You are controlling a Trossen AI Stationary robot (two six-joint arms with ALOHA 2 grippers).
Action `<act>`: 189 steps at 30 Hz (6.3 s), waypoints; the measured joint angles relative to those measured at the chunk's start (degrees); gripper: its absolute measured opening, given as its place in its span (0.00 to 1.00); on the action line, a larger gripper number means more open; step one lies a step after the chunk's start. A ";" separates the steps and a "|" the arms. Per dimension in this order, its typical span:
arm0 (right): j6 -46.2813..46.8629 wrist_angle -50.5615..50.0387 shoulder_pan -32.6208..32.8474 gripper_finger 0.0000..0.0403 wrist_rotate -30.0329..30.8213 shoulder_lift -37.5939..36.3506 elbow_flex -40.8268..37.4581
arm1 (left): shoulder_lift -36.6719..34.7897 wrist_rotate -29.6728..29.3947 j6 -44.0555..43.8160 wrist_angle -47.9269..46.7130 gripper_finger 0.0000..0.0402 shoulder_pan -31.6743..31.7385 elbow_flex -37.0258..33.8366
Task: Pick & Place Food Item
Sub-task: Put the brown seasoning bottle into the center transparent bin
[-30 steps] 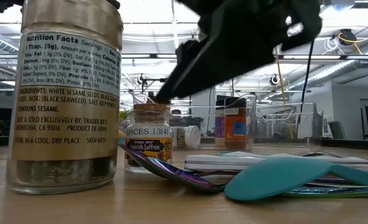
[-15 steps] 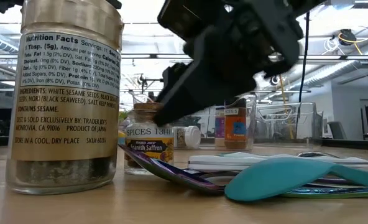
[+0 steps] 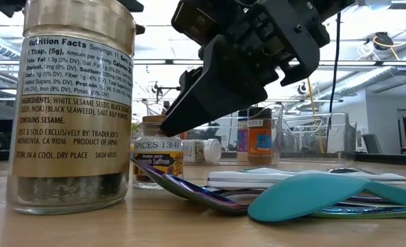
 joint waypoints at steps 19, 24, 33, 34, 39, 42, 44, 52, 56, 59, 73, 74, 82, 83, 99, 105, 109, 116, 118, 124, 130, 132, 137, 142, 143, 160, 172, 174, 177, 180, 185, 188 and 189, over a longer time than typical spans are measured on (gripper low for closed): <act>-0.94 -15.18 -0.03 0.39 10.24 -13.71 -0.96 | 0.88 0.02 -3.95 2.55 0.66 0.00 0.00; 1.45 -13.07 0.15 0.39 15.14 -22.64 -8.05 | 4.04 0.07 -4.86 4.51 0.66 0.00 -0.02; 3.46 0.66 0.14 0.39 15.77 -38.59 -23.03 | 16.50 0.49 -3.28 17.99 0.66 0.00 0.07; 3.47 1.64 0.15 0.39 16.33 -39.72 -24.01 | 18.46 0.56 -2.81 20.03 0.66 -0.02 0.07; 3.77 2.56 0.13 0.39 20.76 -43.31 -26.98 | 27.17 3.61 2.29 28.10 0.66 0.00 2.30; 3.89 2.47 0.13 0.39 21.31 -43.49 -27.28 | 31.37 4.51 3.80 27.53 0.66 0.00 5.75; 3.87 2.36 0.13 0.39 21.30 -43.47 -27.28 | 34.16 4.57 5.50 27.18 0.66 0.00 8.65; 4.36 1.92 -0.30 0.39 24.06 -43.47 -27.28 | 37.05 4.53 9.23 21.03 0.66 0.00 15.46; 5.41 1.06 -1.59 0.39 25.83 -42.95 -27.28 | 36.53 4.55 9.03 20.18 0.66 0.00 15.76; 5.82 1.72 -1.93 0.40 25.83 -42.97 -27.28 | 36.54 4.56 9.13 18.74 0.66 0.01 15.74; 5.79 2.98 -1.89 0.40 25.76 -42.67 -27.26 | 36.56 4.48 3.97 16.25 0.66 1.95 15.72; 5.79 2.94 -1.88 0.40 25.74 -42.65 -27.26 | 36.67 4.48 4.10 16.31 0.66 1.95 15.72; 5.64 3.21 -1.91 0.40 25.70 -42.69 -27.23 | 43.34 4.94 10.91 22.16 0.66 1.94 15.60; 5.63 3.21 -1.91 0.40 25.70 -42.69 -27.21 | 44.01 4.84 11.02 24.22 0.66 2.24 15.58; 4.89 8.70 -1.95 0.40 22.68 -39.02 -27.19 | 44.84 9.19 9.27 29.02 0.66 3.64 15.65; 3.53 11.31 -2.60 0.40 22.52 -37.64 -27.19 | 44.81 10.55 9.31 27.53 0.66 3.65 15.67; 3.63 12.19 -2.58 0.40 22.51 -38.01 -27.19 | 44.82 10.67 9.27 26.96 0.66 3.67 15.69; 3.23 12.54 -2.58 0.40 22.59 -38.01 -27.19 | 44.82 10.76 9.22 27.42 0.66 3.76 15.69; 2.94 12.93 -2.58 0.40 22.57 -38.01 -27.19 | 44.82 10.78 9.22 27.40 0.66 3.76 15.69; 2.80 13.69 -2.58 0.40 22.60 -38.01 -27.19 | 44.82 11.05 11.55 28.96 0.65 3.76 15.69; 2.97 13.71 -2.60 0.40 22.73 -38.01 -27.19 | 44.82 11.39 12.48 29.47 0.49 3.73 15.69; 2.97 13.71 -2.60 0.40 22.71 -38.01 -27.19 | 44.82 11.39 12.48 29.35 0.49 3.69 15.69; 2.95 13.71 -2.60 0.40 22.71 -38.01 -27.19 | 44.82 11.34 12.46 29.51 0.49 3.72 15.69; 2.39 13.89 -2.60 0.46 22.73 -38.37 -27.17 | 44.82 11.15 13.31 31.23 0.49 3.72 15.67; 1.98 13.42 -2.59 0.49 22.74 -38.86 -27.15 | 44.82 11.07 13.29 31.83 0.49 3.78 15.67; 0.82 -30.60 -6.14 0.74 22.53 -44.09 1.57 | 48.74 13.07 14.41 43.06 0.49 5.60 15.74; -2.17 -72.39 -10.81 0.72 15.24 -20.47 35.35 | 54.64 13.64 11.23 47.38 0.49 8.49 15.69; -2.19 -73.52 -11.29 0.71 13.44 -18.47 35.63 | 54.64 13.66 11.30 47.51 0.49 8.19 15.69; -2.35 -76.00 -11.61 0.71 13.59 -15.95 35.32 | 54.64 13.70 11.52 47.38 0.49 7.88 15.69; -2.43 -75.83 -11.89 0.71 13.47 -14.35 34.45 | 54.64 13.74 11.80 46.91 0.49 7.76 15.67; -2.03 -74.60 -11.94 0.70 13.48 -13.21 32.65 | 54.75 13.74 11.87 45.75 0.49 7.72 15.55; -1.76 -74.40 -11.96 0.70 12.91 -13.09 31.91 | 54.81 13.76 11.87 45.30 0.49 7.72 15.47; -1.71 -74.40 -12.00 0.70 12.06 -13.15 31.87 | 54.81 13.87 11.88 45.40 0.49 7.68 15.47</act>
